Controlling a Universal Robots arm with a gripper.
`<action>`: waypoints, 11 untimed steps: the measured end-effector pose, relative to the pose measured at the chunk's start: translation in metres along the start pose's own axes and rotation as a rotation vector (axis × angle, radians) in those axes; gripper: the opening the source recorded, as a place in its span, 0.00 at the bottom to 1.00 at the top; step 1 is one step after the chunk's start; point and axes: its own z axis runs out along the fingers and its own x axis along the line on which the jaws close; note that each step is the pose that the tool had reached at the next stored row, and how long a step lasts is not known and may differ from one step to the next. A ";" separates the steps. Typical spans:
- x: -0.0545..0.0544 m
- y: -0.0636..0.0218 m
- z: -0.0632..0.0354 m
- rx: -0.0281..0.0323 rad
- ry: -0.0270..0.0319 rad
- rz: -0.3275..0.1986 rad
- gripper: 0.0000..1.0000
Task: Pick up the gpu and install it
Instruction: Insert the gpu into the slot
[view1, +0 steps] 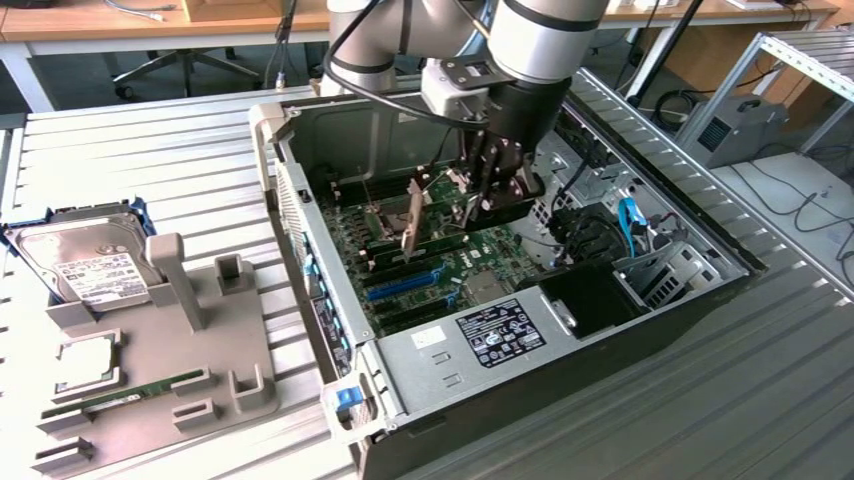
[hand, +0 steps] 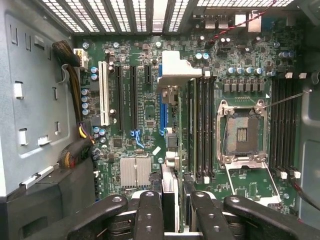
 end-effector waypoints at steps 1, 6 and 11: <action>0.000 0.0000 0.0002 0.0000 0.0000 0.000 0.27; 0.001 0.0000 0.0009 0.0000 0.0000 0.000 0.27; 0.002 0.0000 0.0016 0.0000 0.0001 0.000 0.27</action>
